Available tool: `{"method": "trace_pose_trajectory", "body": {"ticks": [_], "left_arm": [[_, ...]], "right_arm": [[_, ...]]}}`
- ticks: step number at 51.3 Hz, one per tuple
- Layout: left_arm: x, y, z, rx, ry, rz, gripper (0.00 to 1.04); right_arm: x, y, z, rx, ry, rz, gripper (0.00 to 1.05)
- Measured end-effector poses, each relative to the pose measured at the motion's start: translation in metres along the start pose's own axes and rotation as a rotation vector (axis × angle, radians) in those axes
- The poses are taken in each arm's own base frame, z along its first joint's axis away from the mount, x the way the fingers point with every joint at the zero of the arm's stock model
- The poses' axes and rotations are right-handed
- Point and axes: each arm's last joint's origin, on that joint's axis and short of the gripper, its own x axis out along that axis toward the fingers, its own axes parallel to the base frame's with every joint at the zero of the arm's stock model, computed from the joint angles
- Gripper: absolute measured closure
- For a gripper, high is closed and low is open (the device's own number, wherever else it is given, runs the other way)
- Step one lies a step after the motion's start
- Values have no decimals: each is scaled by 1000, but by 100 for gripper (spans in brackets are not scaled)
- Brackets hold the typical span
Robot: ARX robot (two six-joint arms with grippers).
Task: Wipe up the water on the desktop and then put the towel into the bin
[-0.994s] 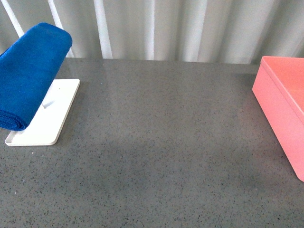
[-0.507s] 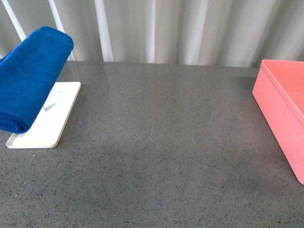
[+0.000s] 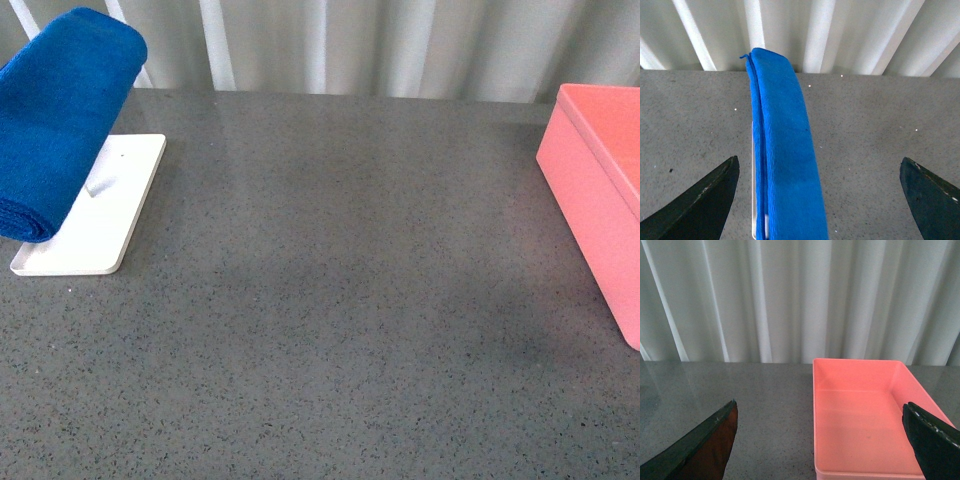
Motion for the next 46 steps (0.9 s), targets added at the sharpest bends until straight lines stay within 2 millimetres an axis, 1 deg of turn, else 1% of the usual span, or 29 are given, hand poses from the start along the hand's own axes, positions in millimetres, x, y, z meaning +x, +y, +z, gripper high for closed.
{"method": "trace_pose_trajectory", "body": {"ticks": [1, 3, 5, 8, 10, 13, 18, 22, 29, 38, 46], "left_arm": [[10, 1, 4, 10, 17, -1, 7], [38, 5, 15, 57, 53, 25, 7], [55, 7, 21, 78, 86, 40, 7], [88, 12, 29, 125, 169, 91, 7], [105, 14, 31, 149, 230, 92, 7], [126, 17, 30, 157, 280, 78, 7], [145, 20, 30, 164, 323, 85, 7], [153, 22, 30, 160, 333, 81, 7], [160, 25, 24, 157, 324, 76, 7], [163, 24, 0, 145, 361, 49, 7], [164, 24, -11, 150, 378, 62, 7]], "right_arm": [[0, 0, 0, 0, 0, 0, 7], [0, 0, 0, 0, 0, 0, 7], [0, 0, 0, 0, 0, 0, 7], [0, 0, 0, 0, 0, 0, 7], [0, 0, 0, 0, 0, 0, 7], [0, 0, 0, 0, 0, 0, 7], [0, 0, 0, 0, 0, 0, 7], [0, 0, 0, 0, 0, 0, 7], [0, 0, 0, 0, 0, 0, 7], [0, 0, 0, 0, 0, 0, 7], [0, 0, 0, 0, 0, 0, 7]]}}
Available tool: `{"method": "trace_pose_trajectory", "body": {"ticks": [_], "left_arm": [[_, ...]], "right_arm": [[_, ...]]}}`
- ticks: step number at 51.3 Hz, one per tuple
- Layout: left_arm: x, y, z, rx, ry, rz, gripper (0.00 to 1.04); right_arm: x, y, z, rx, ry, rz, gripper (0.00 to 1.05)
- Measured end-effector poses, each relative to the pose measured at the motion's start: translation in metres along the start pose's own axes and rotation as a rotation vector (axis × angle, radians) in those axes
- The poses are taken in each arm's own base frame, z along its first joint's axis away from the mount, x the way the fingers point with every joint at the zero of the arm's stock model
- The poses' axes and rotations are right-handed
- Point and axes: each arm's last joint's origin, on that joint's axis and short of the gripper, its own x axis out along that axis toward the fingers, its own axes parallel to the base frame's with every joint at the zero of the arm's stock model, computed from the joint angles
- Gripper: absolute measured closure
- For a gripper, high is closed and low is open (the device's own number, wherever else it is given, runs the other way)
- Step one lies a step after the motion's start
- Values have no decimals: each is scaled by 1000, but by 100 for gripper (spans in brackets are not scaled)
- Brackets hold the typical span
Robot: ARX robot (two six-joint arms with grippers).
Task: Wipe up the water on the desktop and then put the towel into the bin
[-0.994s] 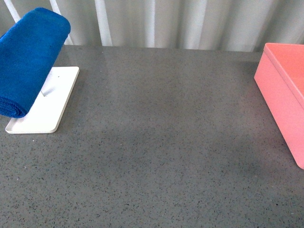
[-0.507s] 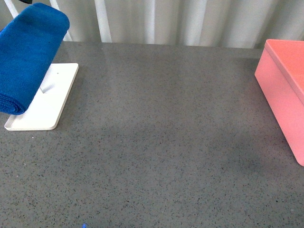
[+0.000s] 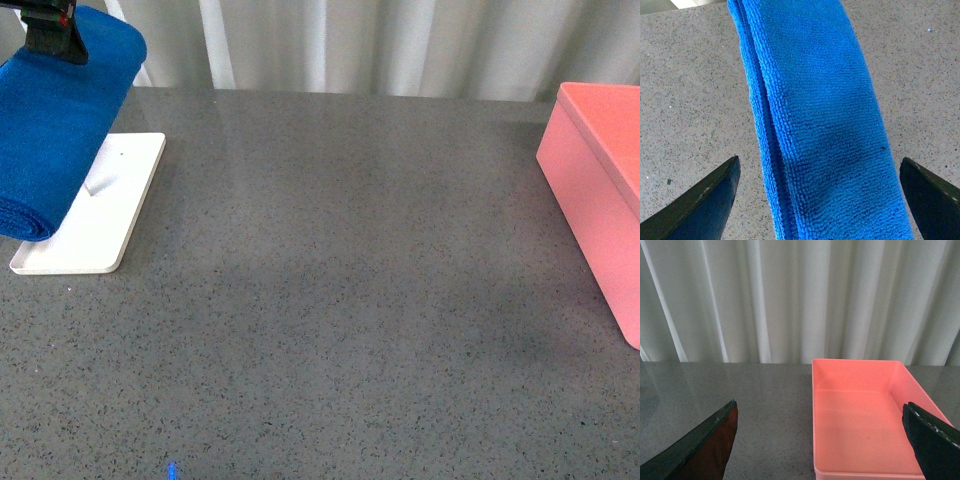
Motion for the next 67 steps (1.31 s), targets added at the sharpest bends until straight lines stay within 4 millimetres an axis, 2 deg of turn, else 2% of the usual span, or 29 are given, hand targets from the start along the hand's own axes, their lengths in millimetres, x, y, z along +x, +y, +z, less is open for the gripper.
{"method": "trace_pose_trajectory", "body": {"ticks": [27, 38, 49, 52, 55, 62, 67], "left_arm": [[16, -11, -11, 16, -2, 20, 8], [17, -11, -9, 19, -33, 37, 38], [19, -10, -12, 32, -27, 57, 87], [20, -10, -12, 35, -27, 57, 97], [20, -10, -12, 36, -28, 57, 101], [18, -10, -11, 38, -34, 38, 101], [8, -12, -8, 36, -47, 21, 101]], "right_arm": [[0, 0, 0, 0, 0, 0, 7], [0, 0, 0, 0, 0, 0, 7], [0, 0, 0, 0, 0, 0, 7], [0, 0, 0, 0, 0, 0, 7], [0, 0, 0, 0, 0, 0, 7], [0, 0, 0, 0, 0, 0, 7], [0, 0, 0, 0, 0, 0, 7]]}}
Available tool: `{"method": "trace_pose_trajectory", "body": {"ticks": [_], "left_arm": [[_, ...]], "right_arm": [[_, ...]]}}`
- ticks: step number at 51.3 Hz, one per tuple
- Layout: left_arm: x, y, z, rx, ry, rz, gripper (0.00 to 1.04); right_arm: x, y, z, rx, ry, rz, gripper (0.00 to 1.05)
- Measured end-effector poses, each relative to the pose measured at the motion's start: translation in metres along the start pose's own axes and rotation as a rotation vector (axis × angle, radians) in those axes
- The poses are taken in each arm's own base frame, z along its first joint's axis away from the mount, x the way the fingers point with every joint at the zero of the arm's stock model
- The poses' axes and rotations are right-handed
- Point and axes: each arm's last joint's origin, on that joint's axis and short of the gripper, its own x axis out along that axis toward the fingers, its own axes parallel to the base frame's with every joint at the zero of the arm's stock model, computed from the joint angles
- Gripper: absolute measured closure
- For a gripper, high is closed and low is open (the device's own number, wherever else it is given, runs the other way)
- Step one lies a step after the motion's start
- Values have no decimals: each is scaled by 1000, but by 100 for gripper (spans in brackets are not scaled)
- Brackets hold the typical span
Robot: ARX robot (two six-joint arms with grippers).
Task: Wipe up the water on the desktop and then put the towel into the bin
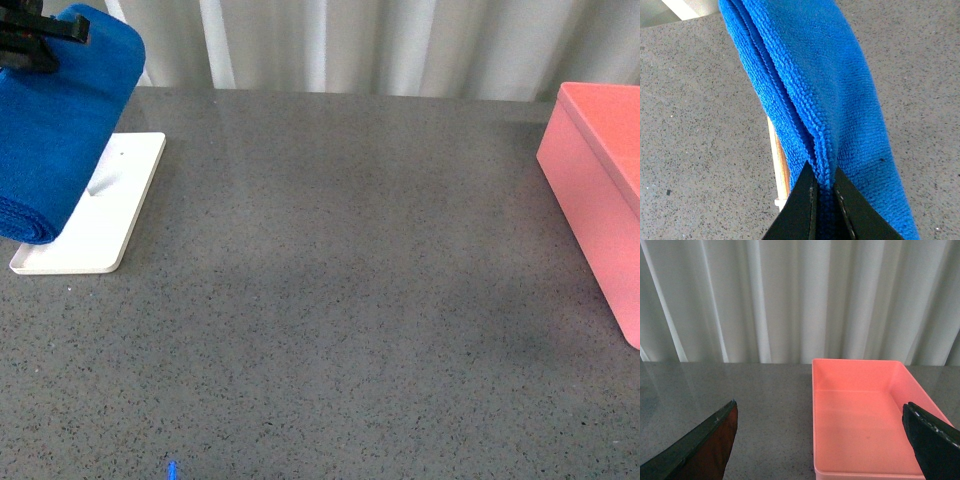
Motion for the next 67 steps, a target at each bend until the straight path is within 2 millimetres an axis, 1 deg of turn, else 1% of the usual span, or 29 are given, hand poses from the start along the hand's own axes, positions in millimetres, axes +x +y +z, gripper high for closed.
{"method": "trace_pose_trajectory", "body": {"ticks": [2, 7, 13, 16, 19, 26, 37, 43, 52, 60, 67], "left_arm": [[-3, -1, 1, -2, -7, -5, 101], [-21, 0, 12, -31, -50, -47, 101], [-53, 0, 31, -128, -127, -158, 101], [-67, -2, 37, -168, -160, -208, 101], [-76, -4, 39, -197, -179, -243, 101], [-99, -20, 40, -248, -221, -363, 101], [-131, -54, 39, -313, -269, -570, 101], [-138, -67, 39, -342, -269, -635, 101], [-137, -77, 36, -378, -281, -684, 101], [-136, -88, 28, -382, -273, -707, 101], [-138, -104, 19, -364, -259, -744, 101]], "right_arm": [[0, 0, 0, 0, 0, 0, 7], [0, 0, 0, 0, 0, 0, 7], [0, 0, 0, 0, 0, 0, 7], [0, 0, 0, 0, 0, 0, 7], [0, 0, 0, 0, 0, 0, 7], [0, 0, 0, 0, 0, 0, 7], [0, 0, 0, 0, 0, 0, 7], [0, 0, 0, 0, 0, 0, 7], [0, 0, 0, 0, 0, 0, 7], [0, 0, 0, 0, 0, 0, 7], [0, 0, 0, 0, 0, 0, 7]]}}
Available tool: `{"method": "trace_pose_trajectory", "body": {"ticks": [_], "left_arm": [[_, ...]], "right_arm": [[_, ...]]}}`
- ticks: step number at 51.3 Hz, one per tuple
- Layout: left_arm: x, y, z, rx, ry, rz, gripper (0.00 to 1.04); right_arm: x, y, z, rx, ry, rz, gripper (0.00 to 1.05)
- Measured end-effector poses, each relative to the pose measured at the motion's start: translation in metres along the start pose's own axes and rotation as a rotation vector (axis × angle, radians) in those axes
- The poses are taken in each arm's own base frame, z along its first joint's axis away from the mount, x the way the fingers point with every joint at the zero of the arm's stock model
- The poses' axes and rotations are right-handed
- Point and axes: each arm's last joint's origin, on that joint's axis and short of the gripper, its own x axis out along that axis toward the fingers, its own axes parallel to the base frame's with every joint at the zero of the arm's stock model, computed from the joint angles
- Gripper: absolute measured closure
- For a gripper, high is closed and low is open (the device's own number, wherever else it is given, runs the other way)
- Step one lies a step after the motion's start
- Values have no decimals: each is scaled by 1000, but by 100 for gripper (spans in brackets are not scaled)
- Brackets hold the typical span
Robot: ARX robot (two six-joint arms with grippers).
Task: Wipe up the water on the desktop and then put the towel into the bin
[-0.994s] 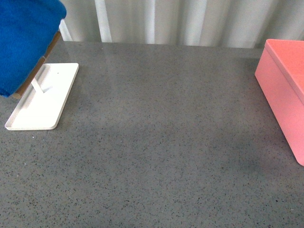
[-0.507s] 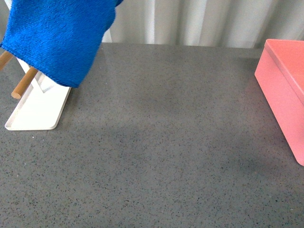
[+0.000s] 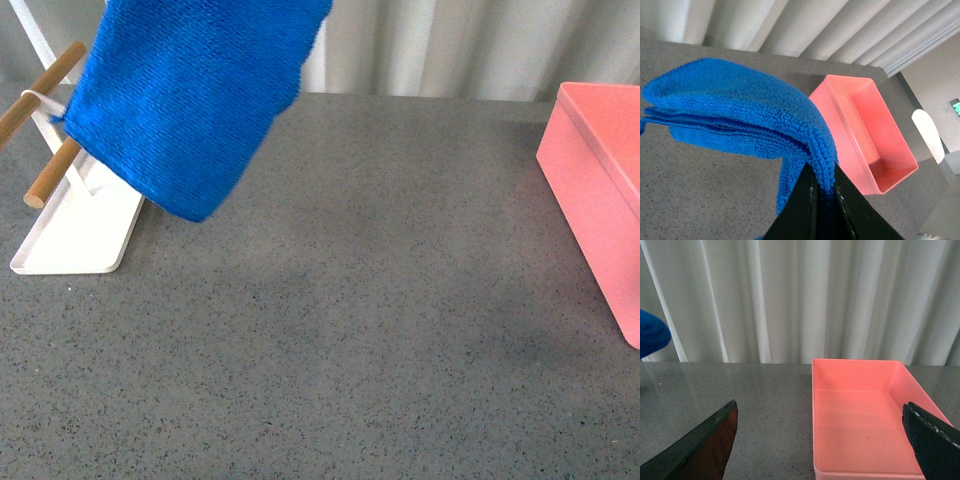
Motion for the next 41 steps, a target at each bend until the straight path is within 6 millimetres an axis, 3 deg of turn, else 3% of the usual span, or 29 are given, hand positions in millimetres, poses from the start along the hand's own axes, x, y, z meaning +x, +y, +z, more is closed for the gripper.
{"method": "trace_pose_trajectory", "body": {"ticks": [11, 29, 41], "left_arm": [[8, -19, -22, 11, 45, -67, 101], [16, -38, -31, 25, 58, -116, 101], [22, -39, -37, 30, 70, -95, 101]], "right_arm": [[0, 0, 0, 0, 0, 0, 7], [0, 0, 0, 0, 0, 0, 7], [0, 0, 0, 0, 0, 0, 7]]}}
